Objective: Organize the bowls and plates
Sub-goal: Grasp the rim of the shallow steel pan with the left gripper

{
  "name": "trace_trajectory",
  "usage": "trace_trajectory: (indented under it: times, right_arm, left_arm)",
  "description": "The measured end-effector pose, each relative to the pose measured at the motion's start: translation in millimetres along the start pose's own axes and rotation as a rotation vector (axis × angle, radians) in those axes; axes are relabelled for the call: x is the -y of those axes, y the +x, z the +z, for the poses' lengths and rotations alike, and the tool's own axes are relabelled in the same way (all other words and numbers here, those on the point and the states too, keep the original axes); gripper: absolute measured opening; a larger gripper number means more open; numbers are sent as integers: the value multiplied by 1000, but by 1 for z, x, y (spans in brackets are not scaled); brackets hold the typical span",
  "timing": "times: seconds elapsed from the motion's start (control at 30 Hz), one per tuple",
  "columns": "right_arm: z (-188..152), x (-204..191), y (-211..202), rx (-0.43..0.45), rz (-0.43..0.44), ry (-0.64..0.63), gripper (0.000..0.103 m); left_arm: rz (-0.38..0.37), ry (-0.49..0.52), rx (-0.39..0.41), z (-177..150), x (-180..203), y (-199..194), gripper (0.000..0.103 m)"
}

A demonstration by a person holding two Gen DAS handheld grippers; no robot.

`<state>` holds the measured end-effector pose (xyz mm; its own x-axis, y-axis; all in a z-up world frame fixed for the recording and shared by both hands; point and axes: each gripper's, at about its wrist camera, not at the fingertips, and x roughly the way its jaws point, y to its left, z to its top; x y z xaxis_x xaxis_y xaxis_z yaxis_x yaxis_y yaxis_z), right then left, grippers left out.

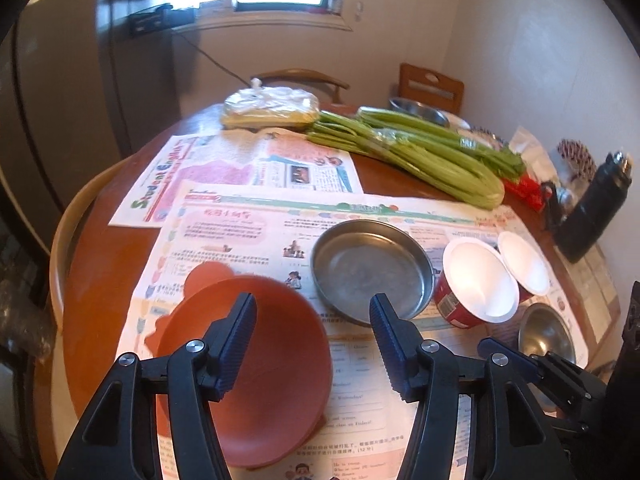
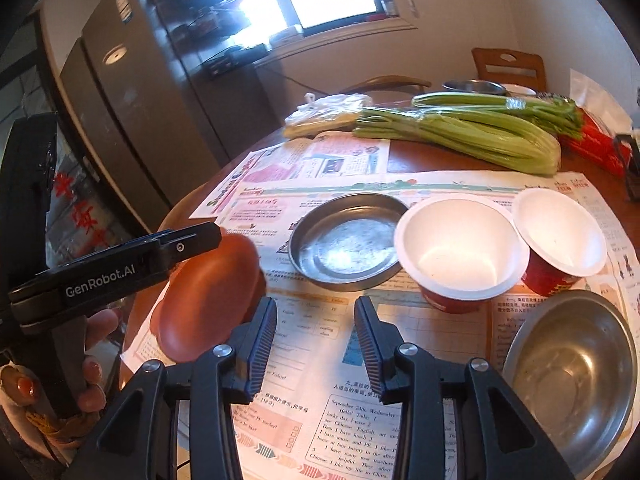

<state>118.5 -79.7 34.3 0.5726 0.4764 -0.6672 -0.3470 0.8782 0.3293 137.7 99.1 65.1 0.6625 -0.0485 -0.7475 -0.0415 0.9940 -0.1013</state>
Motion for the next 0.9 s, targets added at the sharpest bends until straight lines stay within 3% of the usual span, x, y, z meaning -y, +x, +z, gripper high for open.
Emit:
trace_trajectory:
  times: [0.43,0.9]
  right_arm:
    - [2,16,41,-71,-35,144,40]
    - [10,24,75,-88,-68,249,41]
  left_arm:
    - [-54,88,-155,41,9,69,61]
    - [-47,90,-241,52,7,130,61]
